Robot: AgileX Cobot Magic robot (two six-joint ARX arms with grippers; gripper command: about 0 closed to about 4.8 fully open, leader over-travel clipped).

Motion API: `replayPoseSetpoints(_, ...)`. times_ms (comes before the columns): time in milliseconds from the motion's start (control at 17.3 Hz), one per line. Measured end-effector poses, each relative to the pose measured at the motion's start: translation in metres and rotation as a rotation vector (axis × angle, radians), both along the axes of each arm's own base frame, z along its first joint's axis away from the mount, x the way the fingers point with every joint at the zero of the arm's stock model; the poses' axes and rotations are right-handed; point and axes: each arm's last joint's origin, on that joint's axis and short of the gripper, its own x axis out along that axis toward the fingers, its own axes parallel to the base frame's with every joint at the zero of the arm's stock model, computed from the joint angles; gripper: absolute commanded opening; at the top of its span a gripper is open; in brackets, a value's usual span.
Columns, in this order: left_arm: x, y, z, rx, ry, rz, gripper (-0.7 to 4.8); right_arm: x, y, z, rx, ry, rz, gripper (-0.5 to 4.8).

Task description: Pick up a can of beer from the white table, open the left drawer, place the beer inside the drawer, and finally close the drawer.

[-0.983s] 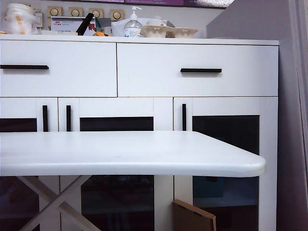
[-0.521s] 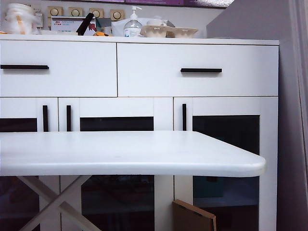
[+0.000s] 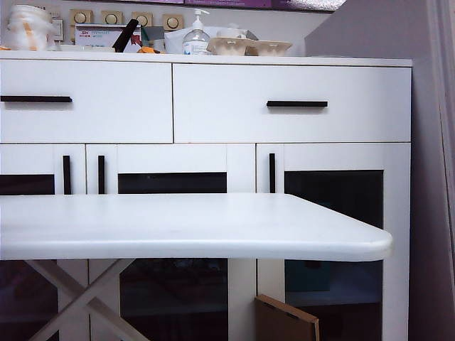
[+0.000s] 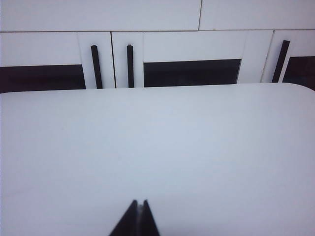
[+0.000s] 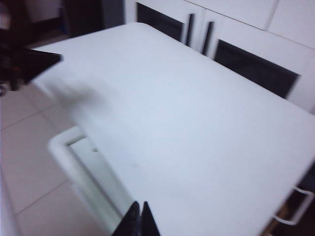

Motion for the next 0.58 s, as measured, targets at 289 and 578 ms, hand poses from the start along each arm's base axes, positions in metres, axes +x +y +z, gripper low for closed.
replayPoseSetpoints(289,0.0,0.0,0.0,0.0,0.0,0.0,-0.05,0.03,-0.026,-0.066,0.058,-0.108,-0.396,-0.05)
replayPoseSetpoints(578,0.0,0.0,0.0,0.0,0.0,0.0,-0.05,0.017,-0.059,-0.115,0.164,-0.301,-0.634,-0.05)
